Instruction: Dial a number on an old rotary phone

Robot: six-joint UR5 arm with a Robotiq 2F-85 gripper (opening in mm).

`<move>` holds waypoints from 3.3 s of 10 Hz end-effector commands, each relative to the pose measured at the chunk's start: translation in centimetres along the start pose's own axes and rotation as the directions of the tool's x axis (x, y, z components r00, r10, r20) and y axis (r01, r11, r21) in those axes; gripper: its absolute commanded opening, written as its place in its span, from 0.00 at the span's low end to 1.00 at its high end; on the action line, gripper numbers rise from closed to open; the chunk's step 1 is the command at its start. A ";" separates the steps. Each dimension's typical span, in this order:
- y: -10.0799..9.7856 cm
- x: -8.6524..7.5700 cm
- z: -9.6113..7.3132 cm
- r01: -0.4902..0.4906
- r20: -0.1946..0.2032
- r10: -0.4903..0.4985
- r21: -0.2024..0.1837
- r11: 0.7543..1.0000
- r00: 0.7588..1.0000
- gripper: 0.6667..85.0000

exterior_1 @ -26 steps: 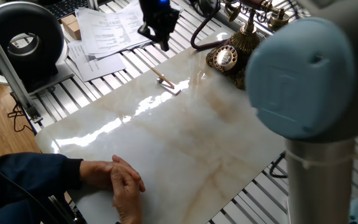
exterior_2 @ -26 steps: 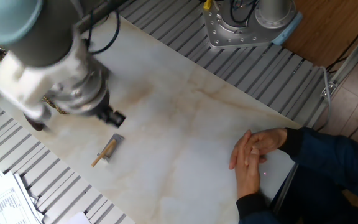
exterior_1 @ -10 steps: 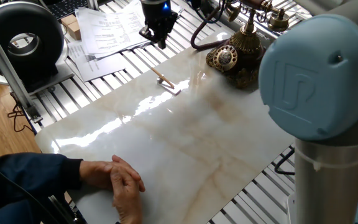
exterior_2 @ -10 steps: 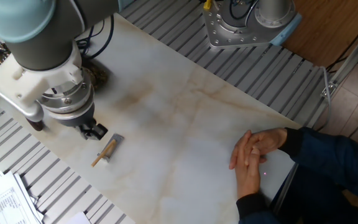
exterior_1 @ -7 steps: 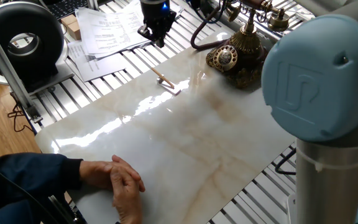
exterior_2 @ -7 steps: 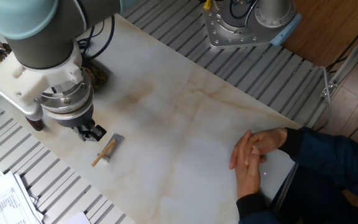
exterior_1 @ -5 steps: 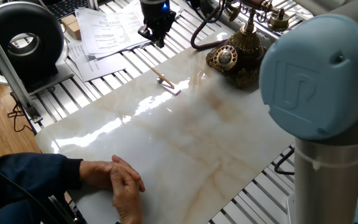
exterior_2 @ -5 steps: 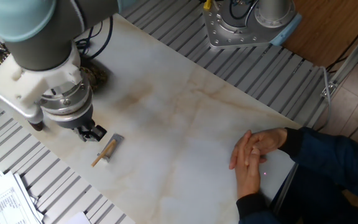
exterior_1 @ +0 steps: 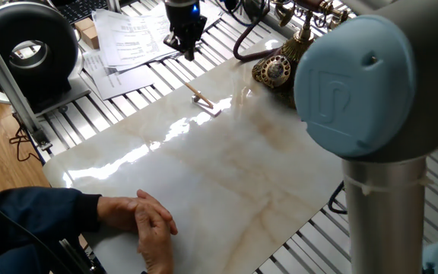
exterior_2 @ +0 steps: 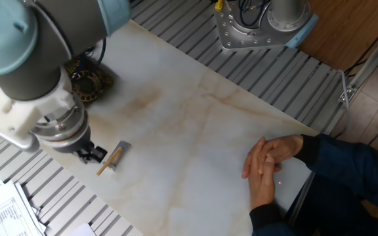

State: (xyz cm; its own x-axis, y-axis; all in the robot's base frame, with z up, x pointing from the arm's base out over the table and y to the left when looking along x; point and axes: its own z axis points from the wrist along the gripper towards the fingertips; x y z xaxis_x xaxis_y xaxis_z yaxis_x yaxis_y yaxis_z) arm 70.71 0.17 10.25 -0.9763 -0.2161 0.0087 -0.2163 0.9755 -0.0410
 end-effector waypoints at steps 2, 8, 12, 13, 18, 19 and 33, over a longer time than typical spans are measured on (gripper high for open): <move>1.1 2.2 2.4 0.028 -0.085 -0.032 -0.051 0.998 0.996 0.52; 1.9 2.3 3.8 0.002 -0.134 -0.011 -0.063 0.998 0.991 0.50; 2.8 0.8 5.5 0.008 -0.104 -0.018 -0.099 0.995 0.994 0.51; 2.8 0.3 6.0 0.013 -0.090 -0.022 -0.103 0.995 0.996 0.51; 1.8 0.4 5.7 0.031 -0.097 -0.041 -0.105 0.994 0.994 0.50; 1.7 0.7 5.7 0.035 -0.110 -0.046 -0.099 0.994 0.993 0.50; 0.8 1.6 6.6 -0.034 -0.161 0.026 -0.049 0.998 0.987 0.51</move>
State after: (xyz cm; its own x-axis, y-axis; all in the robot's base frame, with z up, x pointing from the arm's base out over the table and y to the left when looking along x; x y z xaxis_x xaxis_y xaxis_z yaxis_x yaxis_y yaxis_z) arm 68.66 0.04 4.21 -0.9666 -0.1875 0.1750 -0.1905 0.9817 0.0001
